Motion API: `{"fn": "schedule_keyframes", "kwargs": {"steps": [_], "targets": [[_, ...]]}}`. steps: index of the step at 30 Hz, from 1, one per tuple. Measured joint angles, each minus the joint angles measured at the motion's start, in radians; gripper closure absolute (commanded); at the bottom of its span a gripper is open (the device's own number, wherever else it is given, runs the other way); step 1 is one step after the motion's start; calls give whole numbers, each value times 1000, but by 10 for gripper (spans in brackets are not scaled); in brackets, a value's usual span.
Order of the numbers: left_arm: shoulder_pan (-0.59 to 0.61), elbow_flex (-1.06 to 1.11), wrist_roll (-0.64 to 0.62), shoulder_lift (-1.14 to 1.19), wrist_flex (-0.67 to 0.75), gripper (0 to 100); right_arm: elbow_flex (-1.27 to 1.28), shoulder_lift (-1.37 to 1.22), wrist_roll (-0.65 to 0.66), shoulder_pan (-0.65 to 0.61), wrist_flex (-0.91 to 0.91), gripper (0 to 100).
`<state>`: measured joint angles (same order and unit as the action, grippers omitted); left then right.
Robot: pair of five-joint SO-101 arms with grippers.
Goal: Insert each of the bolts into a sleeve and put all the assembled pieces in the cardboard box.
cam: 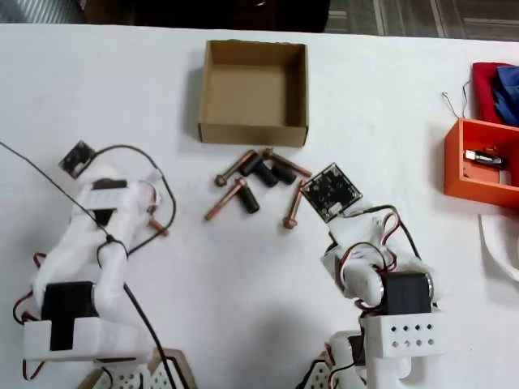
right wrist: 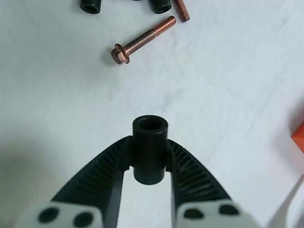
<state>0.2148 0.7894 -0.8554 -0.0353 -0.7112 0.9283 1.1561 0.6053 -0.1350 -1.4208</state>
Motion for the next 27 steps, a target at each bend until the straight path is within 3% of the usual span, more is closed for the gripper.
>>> {"fn": "schedule_keyframes", "kwargs": {"steps": [5, 9, 13, 17, 20, 27], "targets": [[-2, -3, 158, 0, 14, 973, 0, 0, 0, 0, 0, 978], [0, -55, 448, 5, 11, 970, 0, 0, 0, 0, 0, 978], [-28, -110, 746, 5, -89, 963, 0, 0, 0, 0, 0, 978], [-101, -114, 1011, 5, -199, 826, 0, 0, 0, 0, 0, 978], [-137, -120, 1065, 5, -278, 718, 0, 0, 0, 0, 0, 978], [-115, -241, 1049, 5, -373, 754, 0, 0, 0, 0, 0, 978]]}}
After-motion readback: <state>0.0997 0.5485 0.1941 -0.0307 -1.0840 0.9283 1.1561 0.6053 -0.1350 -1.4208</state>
